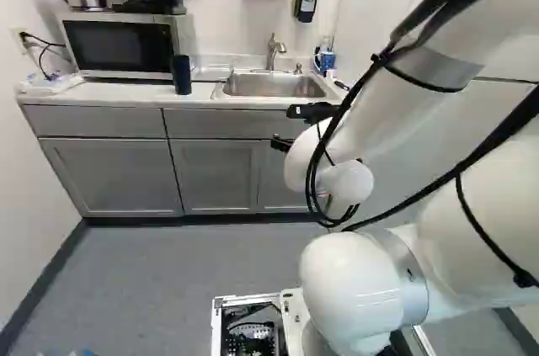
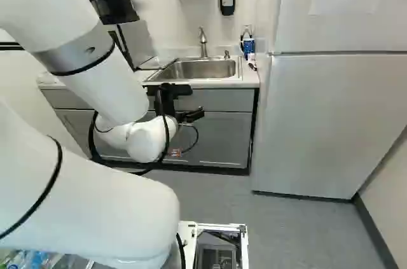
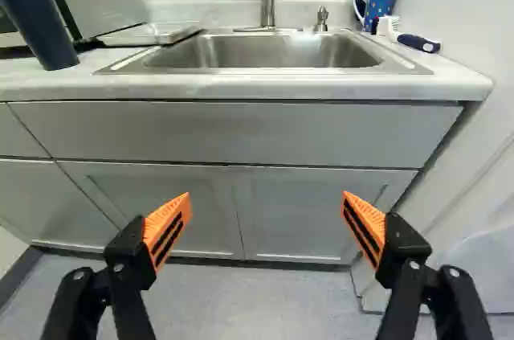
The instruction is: Rinse the cup and place it in the tray
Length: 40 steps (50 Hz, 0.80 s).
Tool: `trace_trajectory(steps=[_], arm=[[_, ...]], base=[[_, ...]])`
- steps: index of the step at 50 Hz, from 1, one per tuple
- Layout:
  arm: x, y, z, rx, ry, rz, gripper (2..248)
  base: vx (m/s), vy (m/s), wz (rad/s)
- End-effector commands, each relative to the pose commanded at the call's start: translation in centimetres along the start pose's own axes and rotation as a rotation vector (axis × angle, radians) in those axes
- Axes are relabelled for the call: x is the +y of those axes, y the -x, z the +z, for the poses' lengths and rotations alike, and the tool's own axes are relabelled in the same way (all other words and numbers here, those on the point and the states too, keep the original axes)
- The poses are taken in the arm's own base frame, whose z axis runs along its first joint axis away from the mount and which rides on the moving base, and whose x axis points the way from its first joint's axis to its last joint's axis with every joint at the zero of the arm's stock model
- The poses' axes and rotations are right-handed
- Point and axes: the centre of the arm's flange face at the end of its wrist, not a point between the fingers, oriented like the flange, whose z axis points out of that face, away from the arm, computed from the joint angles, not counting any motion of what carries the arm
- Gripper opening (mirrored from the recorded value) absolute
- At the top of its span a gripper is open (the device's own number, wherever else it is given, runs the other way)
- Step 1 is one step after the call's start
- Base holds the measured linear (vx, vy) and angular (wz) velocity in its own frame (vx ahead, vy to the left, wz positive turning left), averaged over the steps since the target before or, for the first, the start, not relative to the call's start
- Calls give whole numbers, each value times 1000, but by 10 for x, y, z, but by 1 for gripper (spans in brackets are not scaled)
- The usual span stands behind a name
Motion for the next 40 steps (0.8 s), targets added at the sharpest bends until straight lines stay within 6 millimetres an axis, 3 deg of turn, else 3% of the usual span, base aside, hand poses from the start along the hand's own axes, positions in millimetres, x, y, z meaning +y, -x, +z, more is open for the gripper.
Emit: trace_trajectory(steps=[40], arm=[[0, -6, 8, 3, 0, 0, 247]], base=[[0, 0, 0]])
